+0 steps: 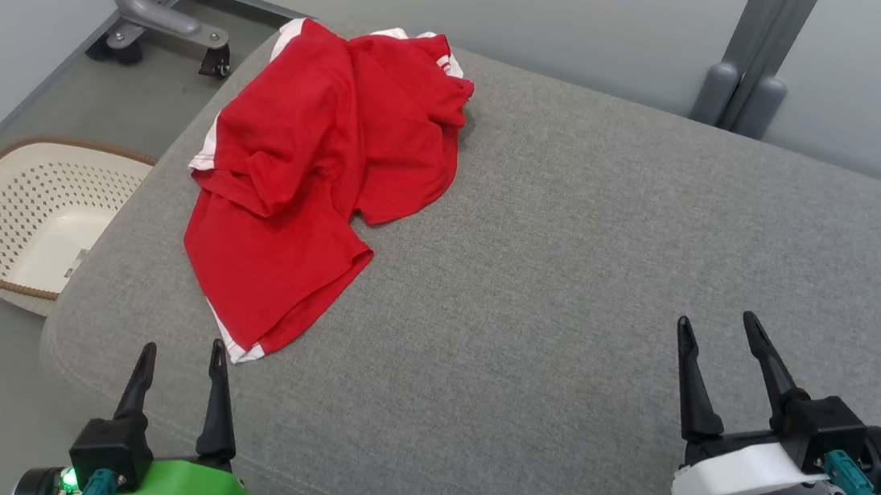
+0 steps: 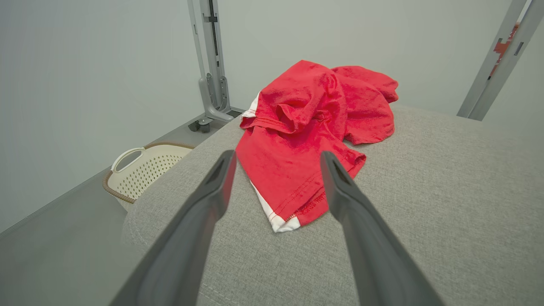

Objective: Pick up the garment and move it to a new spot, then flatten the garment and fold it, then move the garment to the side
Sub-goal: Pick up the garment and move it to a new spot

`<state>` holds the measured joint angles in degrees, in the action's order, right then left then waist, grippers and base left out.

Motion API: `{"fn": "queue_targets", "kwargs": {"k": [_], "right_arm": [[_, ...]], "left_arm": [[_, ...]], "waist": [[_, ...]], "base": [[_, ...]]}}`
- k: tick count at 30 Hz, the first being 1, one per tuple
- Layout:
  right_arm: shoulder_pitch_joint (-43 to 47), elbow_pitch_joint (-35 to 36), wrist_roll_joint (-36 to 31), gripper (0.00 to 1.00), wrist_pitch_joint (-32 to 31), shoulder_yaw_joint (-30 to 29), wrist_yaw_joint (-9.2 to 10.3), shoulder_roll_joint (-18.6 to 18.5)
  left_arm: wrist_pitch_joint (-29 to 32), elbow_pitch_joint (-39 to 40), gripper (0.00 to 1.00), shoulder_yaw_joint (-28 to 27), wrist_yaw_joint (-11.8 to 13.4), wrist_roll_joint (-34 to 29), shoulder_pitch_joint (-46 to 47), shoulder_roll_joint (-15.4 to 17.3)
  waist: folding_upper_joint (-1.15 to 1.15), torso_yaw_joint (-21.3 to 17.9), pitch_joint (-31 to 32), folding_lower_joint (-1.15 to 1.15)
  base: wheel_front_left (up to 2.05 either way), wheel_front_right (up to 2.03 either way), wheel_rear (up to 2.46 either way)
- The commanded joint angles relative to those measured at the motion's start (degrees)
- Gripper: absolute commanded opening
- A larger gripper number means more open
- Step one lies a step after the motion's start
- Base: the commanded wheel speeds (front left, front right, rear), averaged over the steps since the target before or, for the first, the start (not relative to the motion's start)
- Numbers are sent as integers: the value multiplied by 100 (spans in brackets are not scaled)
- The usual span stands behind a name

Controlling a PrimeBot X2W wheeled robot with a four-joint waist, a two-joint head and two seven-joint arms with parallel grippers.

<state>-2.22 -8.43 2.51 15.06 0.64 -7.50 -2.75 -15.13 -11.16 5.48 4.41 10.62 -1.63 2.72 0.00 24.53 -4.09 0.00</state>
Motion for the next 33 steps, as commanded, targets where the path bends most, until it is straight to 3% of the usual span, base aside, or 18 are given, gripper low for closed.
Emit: {"fn": "queue_targets", "kwargs": {"k": [1,7,13,19,27,33], "right_arm": [[-109,66,-77,100,18,-46,2,-25],[-364,252,-326,100,18,-270,2,-24],[-672,446,-607,100,19,-359,2,-24],[-897,644,-855,100,18,-426,3,-24],[-1065,868,-1089,100,18,-488,3,-21],[-1083,989,-1147,100,18,-571,3,-22]], "left_arm": [[-4,54,100,-72,10,81,98,30],[-4,221,100,-486,-182,-37,715,261],[47,-193,100,-629,-536,-215,2124,950],[607,-962,100,-507,-859,-210,3572,1454],[1760,-2436,100,-152,-1148,330,4772,1527],[1949,-2941,100,459,-1187,713,4879,1575]], "waist": [[0,65,-181,0],[0,-64,-628,0],[0,-394,-1167,0],[0,-710,-1704,0],[0,-956,-2317,0],[0,-1008,-2616,0]], "base": [[0,0,0],[0,0,0],[0,0,0],[0,0,0],[0,0,0],[0,0,0]]}}
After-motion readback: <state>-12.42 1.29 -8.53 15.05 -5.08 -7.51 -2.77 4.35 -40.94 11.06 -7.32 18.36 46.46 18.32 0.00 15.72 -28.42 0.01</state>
